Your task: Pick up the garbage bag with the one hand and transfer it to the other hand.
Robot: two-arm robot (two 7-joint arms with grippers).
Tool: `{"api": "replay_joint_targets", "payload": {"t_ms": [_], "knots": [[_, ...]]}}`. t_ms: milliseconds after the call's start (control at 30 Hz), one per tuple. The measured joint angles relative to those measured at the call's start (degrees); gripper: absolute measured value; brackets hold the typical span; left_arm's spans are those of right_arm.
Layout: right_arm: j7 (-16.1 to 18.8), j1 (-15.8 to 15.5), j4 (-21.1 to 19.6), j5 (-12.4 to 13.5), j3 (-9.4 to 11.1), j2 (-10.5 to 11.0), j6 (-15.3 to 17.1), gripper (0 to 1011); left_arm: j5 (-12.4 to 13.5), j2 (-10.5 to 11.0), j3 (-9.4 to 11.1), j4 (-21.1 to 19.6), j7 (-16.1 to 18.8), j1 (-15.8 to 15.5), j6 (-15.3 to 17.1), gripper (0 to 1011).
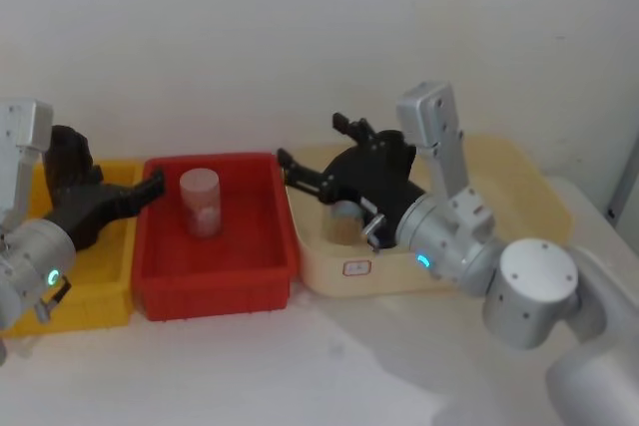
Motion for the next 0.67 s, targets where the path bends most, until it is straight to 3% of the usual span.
{"api": "replay_joint_targets", "payload": {"t_ms": [300,667], "knots": [[-1.1,-5.0,-5.2,-0.9,-1.5,-1.2,-1.4,1001,0.0,0.0,0.0,0.0,0.0,0.0,0.0,1002],[-1.6,-7.4,-7.7,-1.3,-2.2,-1.8,-2.0,1002,0.0,0.0,0.0,0.0,0.0,0.0,0.0,1001]]}}
